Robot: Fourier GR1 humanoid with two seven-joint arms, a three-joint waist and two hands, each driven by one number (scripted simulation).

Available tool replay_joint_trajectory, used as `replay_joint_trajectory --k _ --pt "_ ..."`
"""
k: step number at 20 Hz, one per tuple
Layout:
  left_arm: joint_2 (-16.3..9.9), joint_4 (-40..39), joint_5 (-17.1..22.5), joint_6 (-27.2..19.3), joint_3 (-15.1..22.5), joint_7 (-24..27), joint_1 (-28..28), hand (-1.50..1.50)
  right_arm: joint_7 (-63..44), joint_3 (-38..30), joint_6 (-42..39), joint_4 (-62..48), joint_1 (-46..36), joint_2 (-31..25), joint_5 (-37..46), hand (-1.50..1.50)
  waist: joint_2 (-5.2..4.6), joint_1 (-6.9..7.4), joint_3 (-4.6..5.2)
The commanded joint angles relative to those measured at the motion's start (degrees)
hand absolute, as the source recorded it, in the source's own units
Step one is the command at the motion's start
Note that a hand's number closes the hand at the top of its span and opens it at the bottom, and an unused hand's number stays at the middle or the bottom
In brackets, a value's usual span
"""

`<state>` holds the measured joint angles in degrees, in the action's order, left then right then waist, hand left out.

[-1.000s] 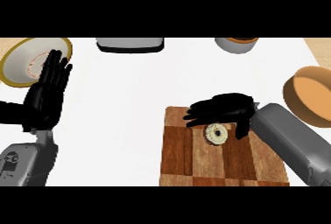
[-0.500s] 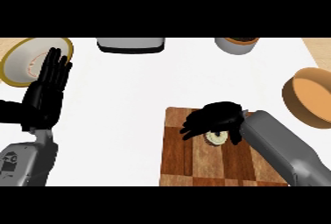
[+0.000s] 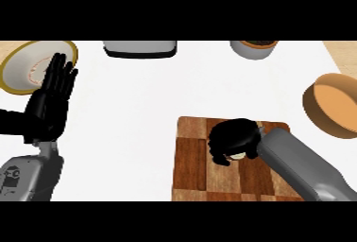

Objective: Pick the cupcake from the cutting board and place it in the pot

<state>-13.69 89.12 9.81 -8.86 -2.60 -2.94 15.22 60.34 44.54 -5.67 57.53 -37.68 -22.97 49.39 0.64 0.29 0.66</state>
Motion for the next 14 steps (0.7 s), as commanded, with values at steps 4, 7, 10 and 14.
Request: replay_joint_trajectory --k 4,7,10,14 --pt "-0.01 0.9 0.02 -0.23 -1.44 -0.17 -0.38 0.0 1.54 -3.07 1.97 4.83 6.09 1.4 -1.56 1.5 -0.55 -0.34 -0.67" --pt "1.16 0.04 -1.29 -1.35 -0.2 -1.04 0.91 0.0 4.7 -8.18 4.94 6.35 6.35 -2.87 -3.45 1.5 -0.59 -0.47 -0.69" --pt "-0.39 -0.6 -0.21 -0.07 -1.45 -0.55 0.5 0.0 -26.65 -17.93 1.62 -1.89 1.12 5.17 -4.91 1.5 -0.27 -0.98 -0.49" --pt "-0.35 -0.51 -0.47 -0.13 -1.25 -0.49 -0.16 0.0 -44.76 -26.59 5.87 -6.75 -0.32 5.98 -5.56 1.5 0.05 -2.38 -0.19"
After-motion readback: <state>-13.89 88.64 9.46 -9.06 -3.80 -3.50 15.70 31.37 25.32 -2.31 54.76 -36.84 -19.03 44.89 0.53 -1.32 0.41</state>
